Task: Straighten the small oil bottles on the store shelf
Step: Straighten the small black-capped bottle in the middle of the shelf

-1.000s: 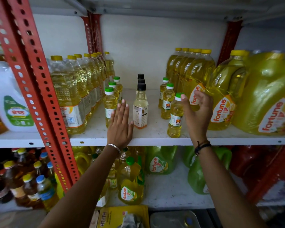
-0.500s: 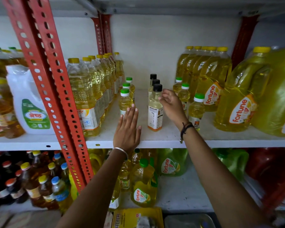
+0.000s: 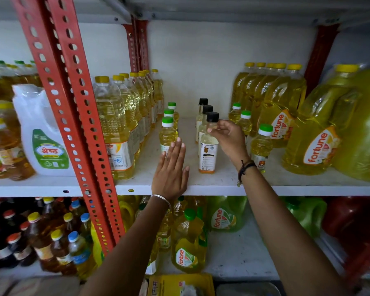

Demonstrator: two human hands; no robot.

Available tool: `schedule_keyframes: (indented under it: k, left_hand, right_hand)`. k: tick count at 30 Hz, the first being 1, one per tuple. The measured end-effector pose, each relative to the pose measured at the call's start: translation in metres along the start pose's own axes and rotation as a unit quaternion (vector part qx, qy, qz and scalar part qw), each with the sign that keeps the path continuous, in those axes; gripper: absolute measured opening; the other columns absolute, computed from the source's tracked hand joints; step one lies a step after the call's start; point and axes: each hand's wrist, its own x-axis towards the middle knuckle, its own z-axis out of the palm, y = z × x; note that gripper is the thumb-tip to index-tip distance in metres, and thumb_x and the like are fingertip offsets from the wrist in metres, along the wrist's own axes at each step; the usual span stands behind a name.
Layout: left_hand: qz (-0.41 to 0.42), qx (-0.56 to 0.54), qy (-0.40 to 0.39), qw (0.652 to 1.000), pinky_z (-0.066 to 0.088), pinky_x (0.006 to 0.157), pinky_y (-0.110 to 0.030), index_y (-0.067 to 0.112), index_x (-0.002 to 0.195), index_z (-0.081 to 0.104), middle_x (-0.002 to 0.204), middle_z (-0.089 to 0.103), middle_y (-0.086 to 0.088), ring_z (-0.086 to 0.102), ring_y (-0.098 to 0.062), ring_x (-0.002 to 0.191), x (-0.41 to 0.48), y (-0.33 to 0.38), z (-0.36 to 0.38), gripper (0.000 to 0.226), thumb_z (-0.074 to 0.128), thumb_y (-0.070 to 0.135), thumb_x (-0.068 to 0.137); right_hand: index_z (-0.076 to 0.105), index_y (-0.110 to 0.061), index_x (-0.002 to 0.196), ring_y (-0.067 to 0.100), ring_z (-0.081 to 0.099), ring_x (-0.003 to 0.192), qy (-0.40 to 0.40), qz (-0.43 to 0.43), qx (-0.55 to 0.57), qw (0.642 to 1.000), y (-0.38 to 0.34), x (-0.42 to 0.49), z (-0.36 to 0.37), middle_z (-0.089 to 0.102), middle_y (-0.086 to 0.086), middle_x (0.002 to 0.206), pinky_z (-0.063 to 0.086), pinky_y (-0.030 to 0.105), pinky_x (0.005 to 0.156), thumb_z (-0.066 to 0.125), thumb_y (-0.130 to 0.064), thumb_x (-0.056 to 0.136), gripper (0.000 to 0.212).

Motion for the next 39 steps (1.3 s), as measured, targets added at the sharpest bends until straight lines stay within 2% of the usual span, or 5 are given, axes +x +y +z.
schedule_keyframes:
  k: [9,20,26,32,39]
  left_hand:
    - [0.001,0.001,0.010,1.000,-0.005,0.117,-0.030,0.007,0.150,0.013,0.158,0.009,-0.008,-0.001,-0.016,0.147,0.000,0.000,0.001,0.061,0.028,0.032,0.097]
    - [-0.001,0.006,0.015,1.000,-0.006,0.117,-0.030,0.008,0.150,0.011,0.158,0.009,-0.008,-0.004,-0.015,0.146,0.000,0.000,0.002,0.061,0.027,0.034,0.098]
    - [-0.002,0.006,0.014,1.000,-0.006,0.117,-0.030,0.007,0.150,0.012,0.158,0.009,-0.009,-0.003,-0.016,0.146,0.000,0.000,0.002,0.060,0.027,0.033,0.098]
    - [-0.002,0.003,0.011,1.000,-0.004,0.118,-0.031,0.006,0.150,0.015,0.158,0.010,-0.009,0.001,-0.017,0.147,0.000,0.001,0.001,0.060,0.026,0.032,0.098]
    - [-0.005,0.004,0.003,1.000,-0.002,0.117,-0.032,0.007,0.151,0.013,0.159,0.008,-0.008,0.002,-0.018,0.147,-0.001,0.000,0.002,0.060,0.026,0.032,0.098]
  right_hand:
    - [0.064,-0.011,0.092,0.017,0.061,0.079,0.095,0.008,-0.063,0.994,-0.003,-0.001,0.006,0.064,0.001,0.085,0.050,0.029,0.070,0.082,-0.031,0.066,0.037]
    - [0.065,-0.005,0.103,0.021,0.068,0.095,-0.006,0.005,0.003,1.000,-0.002,-0.002,-0.001,0.072,0.011,0.103,0.055,0.039,0.090,0.073,-0.022,0.078,0.031]
    - [0.064,-0.007,0.096,0.006,0.064,0.078,0.012,-0.011,0.010,1.000,-0.006,-0.005,-0.001,0.069,0.004,0.093,0.049,0.005,0.066,0.077,-0.018,0.074,0.027]
    - [0.065,0.000,0.106,0.021,0.068,0.098,-0.008,-0.007,-0.027,1.000,-0.003,-0.007,-0.002,0.072,0.014,0.106,0.055,0.036,0.088,0.072,-0.032,0.078,0.043]
    - [0.066,-0.001,0.095,0.020,0.067,0.090,-0.016,-0.015,-0.013,1.000,-0.012,-0.016,-0.008,0.072,0.013,0.099,0.052,0.025,0.077,0.071,-0.017,0.080,0.023]
